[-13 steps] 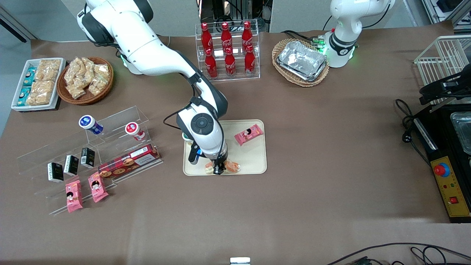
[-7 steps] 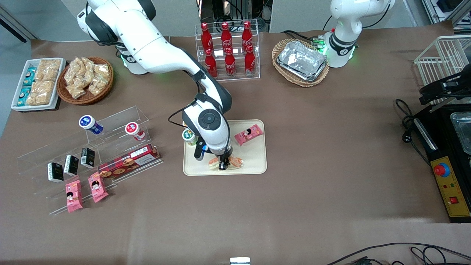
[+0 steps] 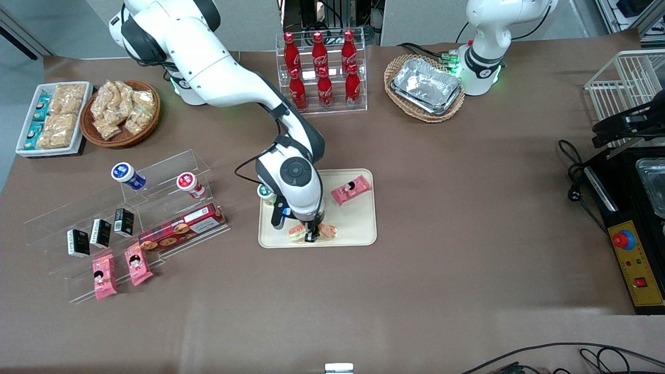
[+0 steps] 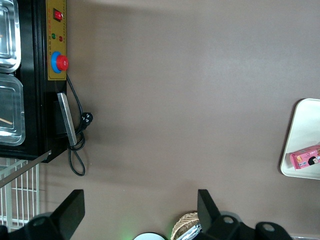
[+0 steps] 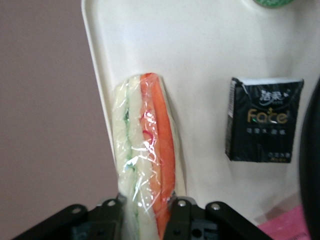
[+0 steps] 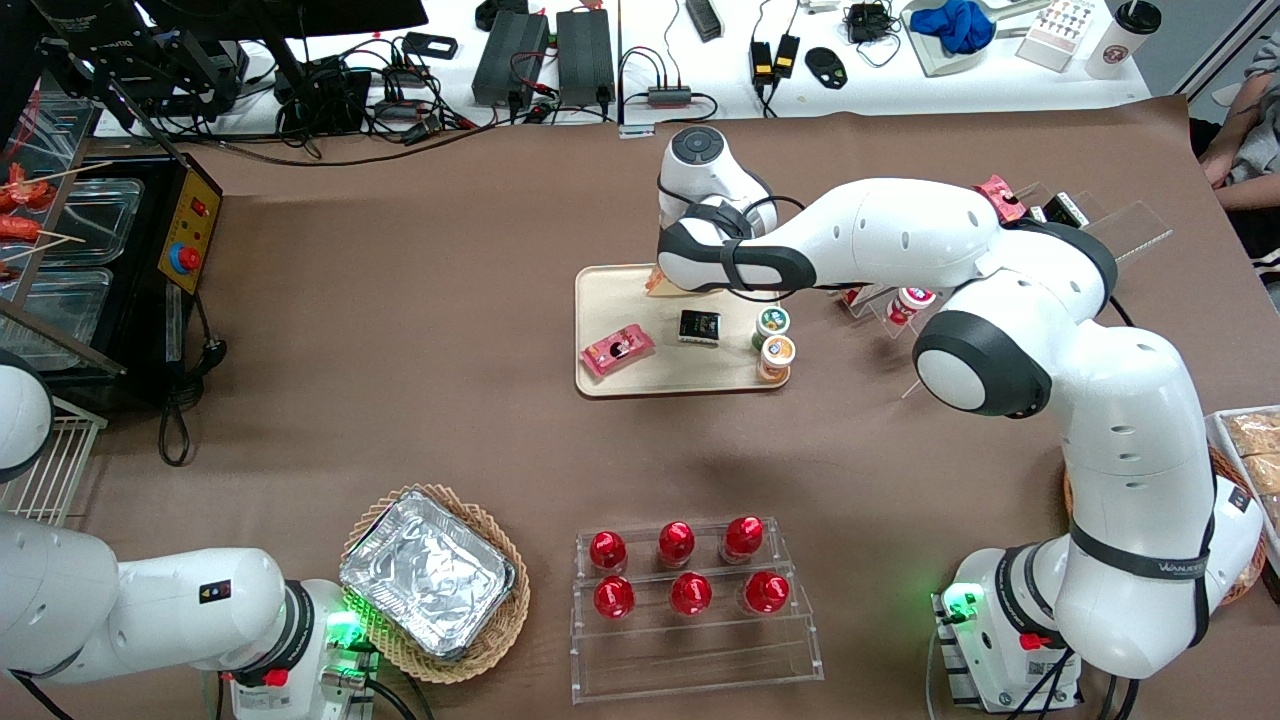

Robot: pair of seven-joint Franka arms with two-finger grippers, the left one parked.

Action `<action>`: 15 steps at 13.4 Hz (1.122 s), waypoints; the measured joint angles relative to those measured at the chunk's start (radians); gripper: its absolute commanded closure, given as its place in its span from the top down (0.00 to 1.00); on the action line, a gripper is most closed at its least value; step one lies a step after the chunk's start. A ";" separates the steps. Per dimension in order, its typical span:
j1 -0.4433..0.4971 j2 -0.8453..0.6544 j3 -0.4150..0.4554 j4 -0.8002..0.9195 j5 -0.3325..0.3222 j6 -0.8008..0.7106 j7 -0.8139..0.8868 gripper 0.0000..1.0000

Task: Place sandwich on tray

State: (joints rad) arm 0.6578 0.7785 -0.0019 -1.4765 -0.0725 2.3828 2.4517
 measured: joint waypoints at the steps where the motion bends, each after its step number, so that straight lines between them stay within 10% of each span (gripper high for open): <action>1: 0.000 0.000 -0.008 0.000 -0.006 0.000 0.000 1.00; 15: -0.029 -0.270 -0.017 0.018 -0.047 -0.218 -0.156 1.00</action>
State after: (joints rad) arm 0.6292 0.5083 -0.0194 -1.4580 -0.1199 2.1650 2.2958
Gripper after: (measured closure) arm 0.000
